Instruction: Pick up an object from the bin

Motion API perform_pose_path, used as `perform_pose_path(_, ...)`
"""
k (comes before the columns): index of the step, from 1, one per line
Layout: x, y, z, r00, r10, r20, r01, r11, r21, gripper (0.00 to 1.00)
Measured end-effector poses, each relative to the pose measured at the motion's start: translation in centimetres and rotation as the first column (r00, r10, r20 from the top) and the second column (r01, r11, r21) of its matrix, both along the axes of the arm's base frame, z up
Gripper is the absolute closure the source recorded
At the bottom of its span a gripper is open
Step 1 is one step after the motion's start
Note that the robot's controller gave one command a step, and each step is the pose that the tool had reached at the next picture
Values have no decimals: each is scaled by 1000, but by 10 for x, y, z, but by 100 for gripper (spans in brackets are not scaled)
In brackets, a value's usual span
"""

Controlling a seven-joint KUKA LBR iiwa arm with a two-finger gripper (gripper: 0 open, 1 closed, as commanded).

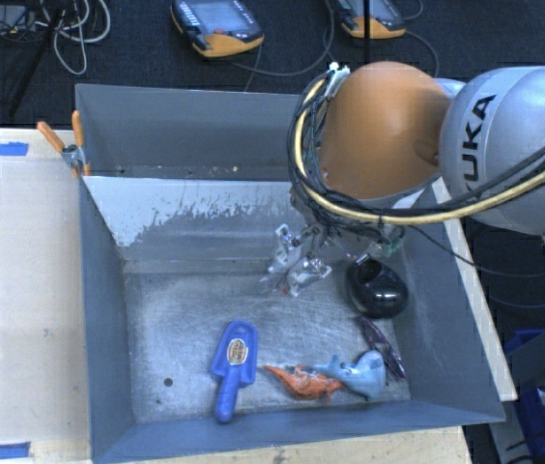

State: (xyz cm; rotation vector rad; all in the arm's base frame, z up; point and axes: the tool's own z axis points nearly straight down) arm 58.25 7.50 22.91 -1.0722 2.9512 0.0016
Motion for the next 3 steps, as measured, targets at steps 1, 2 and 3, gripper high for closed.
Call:
perform_pose_path(1, 0, 0, 0, 1000, -1, 0, 1, 1000, 0, 100)
perform_pose_path(2, 0, 0, 0, 1000, -2, 0, 2, 1000, 0, 100)
perform_pose_path(3, 0, 0, 0, 1000, -3, 0, 3, 1000, 0, 100)
